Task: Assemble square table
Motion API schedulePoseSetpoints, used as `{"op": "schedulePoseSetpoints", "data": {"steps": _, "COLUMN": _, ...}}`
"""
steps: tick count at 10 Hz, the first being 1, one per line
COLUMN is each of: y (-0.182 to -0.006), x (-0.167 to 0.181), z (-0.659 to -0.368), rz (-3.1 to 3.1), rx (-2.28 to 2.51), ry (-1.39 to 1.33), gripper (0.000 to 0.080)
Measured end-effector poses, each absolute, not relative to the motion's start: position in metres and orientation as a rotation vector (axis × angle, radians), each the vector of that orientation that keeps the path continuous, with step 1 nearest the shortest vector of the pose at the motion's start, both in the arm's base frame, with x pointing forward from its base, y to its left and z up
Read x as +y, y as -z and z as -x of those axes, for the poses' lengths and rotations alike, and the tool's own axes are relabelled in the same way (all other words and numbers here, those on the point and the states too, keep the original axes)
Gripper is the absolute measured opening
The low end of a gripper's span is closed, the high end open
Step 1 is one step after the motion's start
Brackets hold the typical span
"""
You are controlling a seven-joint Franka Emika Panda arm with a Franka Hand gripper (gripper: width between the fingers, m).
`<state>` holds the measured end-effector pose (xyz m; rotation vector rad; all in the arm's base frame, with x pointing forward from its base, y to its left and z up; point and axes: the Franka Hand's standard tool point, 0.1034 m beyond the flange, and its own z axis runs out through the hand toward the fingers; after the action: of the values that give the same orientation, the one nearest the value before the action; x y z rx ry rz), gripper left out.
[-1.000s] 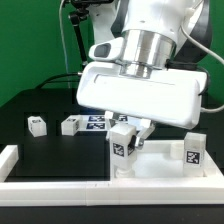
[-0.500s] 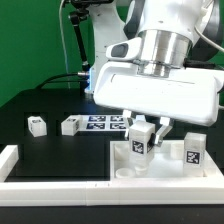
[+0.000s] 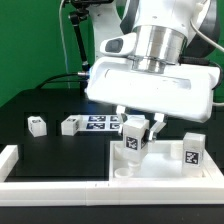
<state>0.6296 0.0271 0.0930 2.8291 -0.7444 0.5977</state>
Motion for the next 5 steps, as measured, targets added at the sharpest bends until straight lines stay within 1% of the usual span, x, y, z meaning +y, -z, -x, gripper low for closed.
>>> {"op": "schedulePoseSetpoints", "data": {"steps": 3, "y": -0.092, "x": 0.028, "z": -0.630, "rz": -2.827, "rx": -0.740, "ry": -0.594, "gripper": 0.0292}}
{"op": "schedulePoseSetpoints", "data": {"steps": 4, "y": -0.106, "x": 0.029, "z": -0.636, "rz": -2.833, "rx": -0.730, "ry": -0.570, "gripper": 0.0292}}
{"op": "schedulePoseSetpoints", "data": {"steps": 5, "y": -0.122, "x": 0.022, "z": -0.640, "rz": -2.842, "rx": -0.704, "ry": -0.598, "gripper": 0.0292}}
